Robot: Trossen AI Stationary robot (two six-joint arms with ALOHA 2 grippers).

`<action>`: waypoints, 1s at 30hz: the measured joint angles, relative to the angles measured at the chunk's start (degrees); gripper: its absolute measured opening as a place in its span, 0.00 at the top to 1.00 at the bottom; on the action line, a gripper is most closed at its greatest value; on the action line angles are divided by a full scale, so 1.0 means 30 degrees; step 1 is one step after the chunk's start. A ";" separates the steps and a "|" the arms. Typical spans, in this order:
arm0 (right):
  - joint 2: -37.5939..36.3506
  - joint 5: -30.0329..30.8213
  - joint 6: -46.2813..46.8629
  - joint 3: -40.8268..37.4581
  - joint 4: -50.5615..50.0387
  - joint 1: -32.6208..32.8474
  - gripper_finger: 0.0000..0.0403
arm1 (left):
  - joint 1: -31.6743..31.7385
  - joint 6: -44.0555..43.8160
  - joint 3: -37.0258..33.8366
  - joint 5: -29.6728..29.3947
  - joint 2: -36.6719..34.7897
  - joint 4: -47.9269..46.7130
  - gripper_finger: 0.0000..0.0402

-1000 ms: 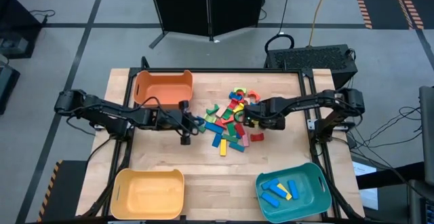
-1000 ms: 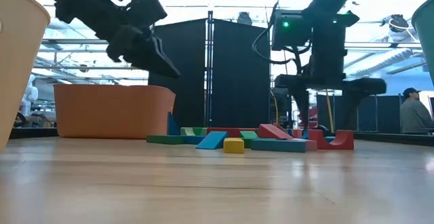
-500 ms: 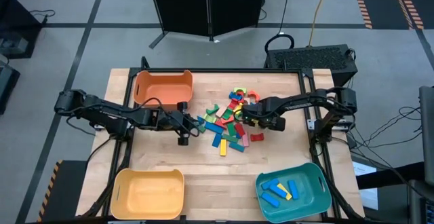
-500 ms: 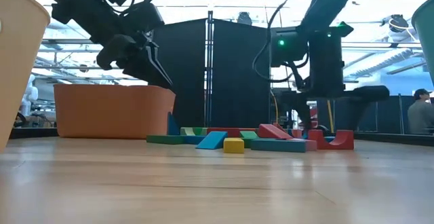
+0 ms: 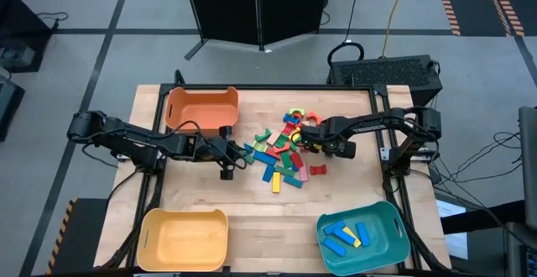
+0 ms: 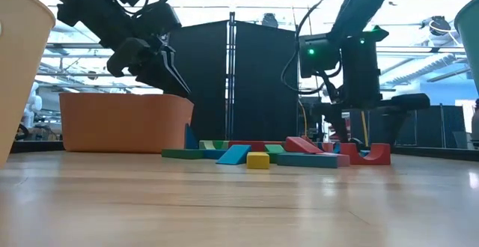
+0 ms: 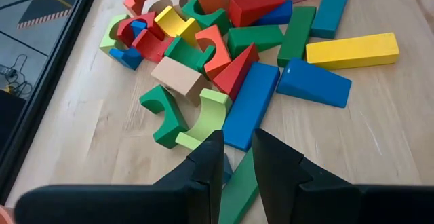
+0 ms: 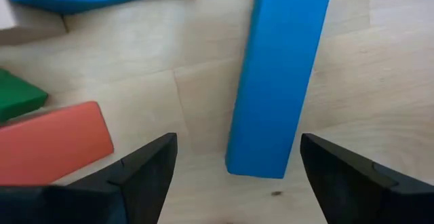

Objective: Sort blocks by size
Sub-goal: Put the blue rectangular block into the blue bin

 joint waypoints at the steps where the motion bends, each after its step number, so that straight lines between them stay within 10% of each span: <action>1: 0.0000 0.0007 0.0000 0.0000 -0.0055 0.0000 0.26 | 0.0000 0.0001 0.0000 0.0000 0.0000 0.0000 0.80; 18: 0.1258 -0.0371 -0.1027 0.0114 -0.0363 -0.0364 0.71 | 0.0000 -0.0056 0.0000 0.0000 0.0000 -0.0022 0.80; 30: -0.0478 -0.0579 -0.3292 0.0273 -0.0214 0.0032 0.70 | 0.0000 -0.0041 0.0000 0.0000 0.0005 -0.0233 0.80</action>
